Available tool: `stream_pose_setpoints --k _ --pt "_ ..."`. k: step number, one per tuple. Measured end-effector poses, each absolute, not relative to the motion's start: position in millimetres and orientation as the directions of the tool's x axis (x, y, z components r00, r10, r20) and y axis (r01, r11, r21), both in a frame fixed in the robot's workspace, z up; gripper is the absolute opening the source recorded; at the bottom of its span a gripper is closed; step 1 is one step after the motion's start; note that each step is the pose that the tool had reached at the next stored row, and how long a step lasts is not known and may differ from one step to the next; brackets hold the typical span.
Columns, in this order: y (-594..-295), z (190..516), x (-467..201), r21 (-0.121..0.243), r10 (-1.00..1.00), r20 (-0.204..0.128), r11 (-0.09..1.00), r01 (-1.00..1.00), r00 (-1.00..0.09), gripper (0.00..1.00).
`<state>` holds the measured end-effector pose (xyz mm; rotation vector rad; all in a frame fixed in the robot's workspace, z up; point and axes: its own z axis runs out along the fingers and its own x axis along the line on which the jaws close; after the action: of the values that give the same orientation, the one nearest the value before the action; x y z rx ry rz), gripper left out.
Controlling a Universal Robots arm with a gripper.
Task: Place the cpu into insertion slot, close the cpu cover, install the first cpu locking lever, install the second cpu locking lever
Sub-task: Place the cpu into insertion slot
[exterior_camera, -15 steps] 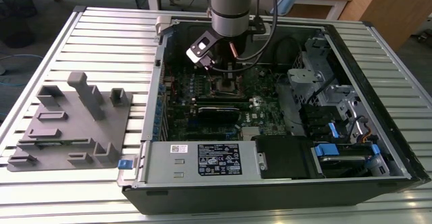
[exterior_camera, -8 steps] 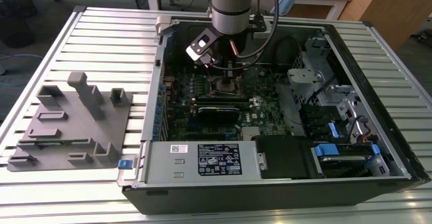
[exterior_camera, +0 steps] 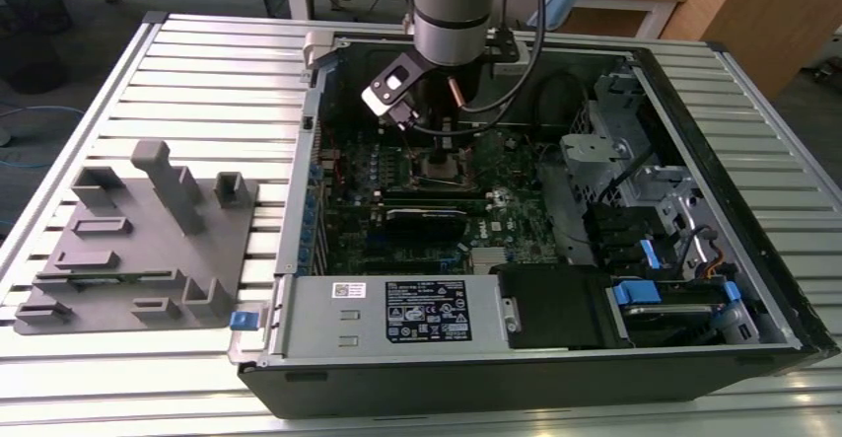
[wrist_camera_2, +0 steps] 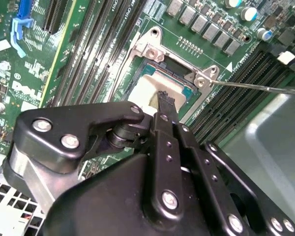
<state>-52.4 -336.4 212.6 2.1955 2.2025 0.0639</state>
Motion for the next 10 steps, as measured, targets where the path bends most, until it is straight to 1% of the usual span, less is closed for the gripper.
stream_pose_setpoints --k 10 --pt "-336.4 216.3 -48.3 0.051 1.000 0.007 0.003 0.999 -0.003 0.11"
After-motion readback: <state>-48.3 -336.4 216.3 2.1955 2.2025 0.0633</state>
